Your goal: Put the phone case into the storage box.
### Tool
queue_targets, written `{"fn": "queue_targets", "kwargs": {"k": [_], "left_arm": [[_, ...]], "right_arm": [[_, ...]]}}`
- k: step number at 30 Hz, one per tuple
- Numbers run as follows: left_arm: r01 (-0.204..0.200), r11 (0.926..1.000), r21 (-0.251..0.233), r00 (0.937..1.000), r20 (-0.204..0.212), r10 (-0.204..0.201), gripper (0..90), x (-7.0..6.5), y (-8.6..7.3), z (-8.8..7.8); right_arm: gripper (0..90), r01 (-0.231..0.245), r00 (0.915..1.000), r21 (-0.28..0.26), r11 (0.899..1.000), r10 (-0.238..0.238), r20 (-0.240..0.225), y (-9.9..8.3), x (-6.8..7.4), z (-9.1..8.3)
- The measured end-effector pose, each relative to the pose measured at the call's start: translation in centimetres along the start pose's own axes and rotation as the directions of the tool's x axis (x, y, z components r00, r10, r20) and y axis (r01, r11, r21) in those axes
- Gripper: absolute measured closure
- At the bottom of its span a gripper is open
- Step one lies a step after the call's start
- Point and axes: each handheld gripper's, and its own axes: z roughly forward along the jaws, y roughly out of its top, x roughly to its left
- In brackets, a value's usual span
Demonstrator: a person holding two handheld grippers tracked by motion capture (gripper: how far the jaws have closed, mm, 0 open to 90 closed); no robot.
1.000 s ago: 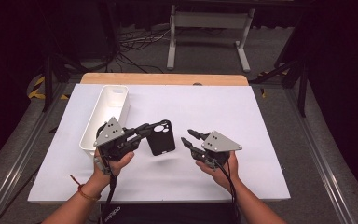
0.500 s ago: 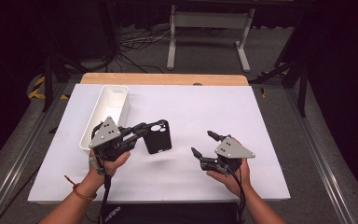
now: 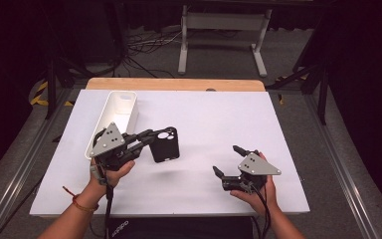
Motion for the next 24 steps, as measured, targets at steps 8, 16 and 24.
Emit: {"fn": "queue_targets", "kwargs": {"k": [8, 16, 24], "left_arm": [[-0.028, 0.9996, -0.003, 0.9995, 0.015, 0.028, 81.3, 0.7, 0.5, -0.5], [-0.037, 0.9993, -0.009, 0.9992, 0.015, 0.038, 81.3, 1.6, 1.0, -1.1], [-0.07, 0.9975, -0.01, 0.9975, 0.011, 0.07, 81.3, 2.5, 1.4, -1.7]], "right_arm": [[10.5, -0.005, 0.9993, 0.003, 1.0, 0.005, 0.037, -0.8, -0.5, -0.5], [10.9, 0.01, 0.9986, 0.02, 1.0, -0.011, 0.051, -1.2, -0.4, -0.3], [10.6, 0.02, 0.9978, 0.022, 1.0, -0.022, 0.063, -1.5, -0.5, -0.5]]}}
